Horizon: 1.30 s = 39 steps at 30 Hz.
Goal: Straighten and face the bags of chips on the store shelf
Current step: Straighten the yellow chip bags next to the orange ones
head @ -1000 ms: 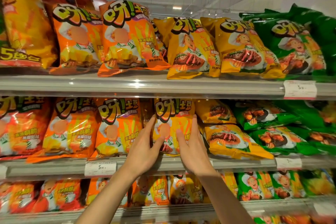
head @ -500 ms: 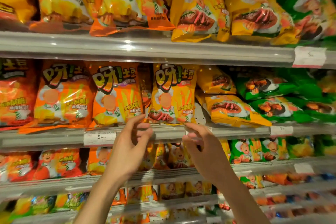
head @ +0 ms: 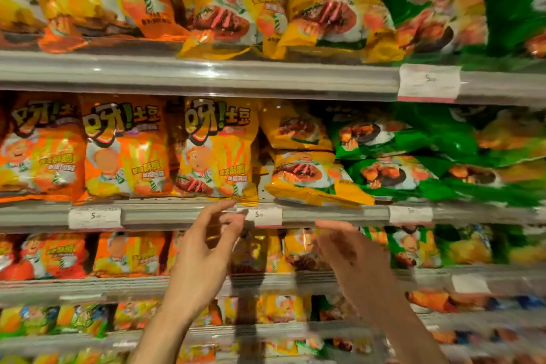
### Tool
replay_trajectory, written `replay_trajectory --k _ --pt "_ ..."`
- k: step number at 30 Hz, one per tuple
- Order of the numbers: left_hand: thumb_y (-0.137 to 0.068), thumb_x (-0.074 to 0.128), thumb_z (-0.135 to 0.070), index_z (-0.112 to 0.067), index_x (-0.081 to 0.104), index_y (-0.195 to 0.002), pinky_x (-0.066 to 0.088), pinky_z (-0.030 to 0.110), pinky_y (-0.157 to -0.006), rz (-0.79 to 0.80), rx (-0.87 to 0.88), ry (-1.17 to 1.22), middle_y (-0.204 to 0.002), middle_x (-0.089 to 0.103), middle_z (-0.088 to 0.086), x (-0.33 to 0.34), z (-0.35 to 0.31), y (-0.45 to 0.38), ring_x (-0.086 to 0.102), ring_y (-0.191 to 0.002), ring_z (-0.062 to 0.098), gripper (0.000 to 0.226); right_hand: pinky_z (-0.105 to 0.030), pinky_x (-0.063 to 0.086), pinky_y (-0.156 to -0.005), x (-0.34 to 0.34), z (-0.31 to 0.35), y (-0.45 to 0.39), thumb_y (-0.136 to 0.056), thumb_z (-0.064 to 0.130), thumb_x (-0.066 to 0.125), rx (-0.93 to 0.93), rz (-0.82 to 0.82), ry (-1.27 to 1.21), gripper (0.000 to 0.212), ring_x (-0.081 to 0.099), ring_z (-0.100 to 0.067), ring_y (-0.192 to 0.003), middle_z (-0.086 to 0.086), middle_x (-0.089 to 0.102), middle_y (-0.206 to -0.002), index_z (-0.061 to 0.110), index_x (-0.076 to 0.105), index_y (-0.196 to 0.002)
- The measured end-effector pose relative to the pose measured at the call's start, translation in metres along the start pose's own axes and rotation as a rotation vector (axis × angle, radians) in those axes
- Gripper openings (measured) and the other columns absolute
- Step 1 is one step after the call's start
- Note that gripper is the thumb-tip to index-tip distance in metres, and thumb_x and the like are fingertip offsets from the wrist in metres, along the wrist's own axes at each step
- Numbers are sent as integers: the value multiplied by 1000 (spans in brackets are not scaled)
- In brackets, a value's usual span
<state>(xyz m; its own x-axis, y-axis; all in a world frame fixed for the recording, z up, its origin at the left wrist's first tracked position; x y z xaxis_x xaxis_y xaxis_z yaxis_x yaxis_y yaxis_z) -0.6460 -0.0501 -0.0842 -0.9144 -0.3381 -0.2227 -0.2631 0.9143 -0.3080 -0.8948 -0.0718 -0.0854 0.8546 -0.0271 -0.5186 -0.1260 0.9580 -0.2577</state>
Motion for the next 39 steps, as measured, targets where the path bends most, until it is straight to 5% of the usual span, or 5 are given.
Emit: replay_trajectory --k 11,15,21,29,39 --pt "-92 60 -37 -36 62 -114 45 9 -69 -109 18 -47 -93 69 -22 51 -50 -2 66 -87 -2 22 -21 52 -74 -84 -6 -15 -95 30 58 -90 39 -84 14 68 -2 -80 22 72 -88 39 67 -102" --pt "-93 61 -40 -39 61 -106 45 24 -69 -192 47 -73 -87 69 -17 44 -66 -21 65 -83 2 14 -21 49 -70 -96 8 -30 -96 32 58 -183 -48 -3 16 65 -3 -84 21 69 -87 39 66 -107" --pt "-90 60 -59 -35 53 -127 52 33 -87 -123 88 -225 -118 60 -15 49 -79 -69 60 -106 7 45 -32 39 -105 -84 62 -66 -98 33 51 -546 -228 390 26 50 -12 -122 10 62 -120 22 72 -108" --pt "-75 50 -82 -28 48 -131 53 45 -93 -7 85 -448 -117 64 -1 74 -80 -131 62 -109 22 78 -43 33 -113 -57 57 -117 -97 38 45 -508 -198 648 36 49 -20 -126 4 67 -122 21 76 -106" --pt "-96 61 -37 -14 63 -128 52 35 -88 -77 141 -314 -106 71 4 72 -94 -140 65 -100 21 39 -34 37 -104 -74 47 -113 -99 39 52 -448 -307 664 32 50 -18 -119 5 65 -118 19 71 -113"
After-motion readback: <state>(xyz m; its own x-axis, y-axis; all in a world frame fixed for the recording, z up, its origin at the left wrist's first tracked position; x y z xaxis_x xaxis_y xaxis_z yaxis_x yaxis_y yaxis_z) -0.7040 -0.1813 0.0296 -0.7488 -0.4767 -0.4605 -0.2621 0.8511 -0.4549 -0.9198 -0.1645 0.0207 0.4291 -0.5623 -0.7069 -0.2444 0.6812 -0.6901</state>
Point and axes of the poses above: each hand's wrist, its own y-axis away from the middle knuckle, its own x-axis out of the palm, z = x × y, the point moved 7 cm from there along -y, towards the middle knuckle
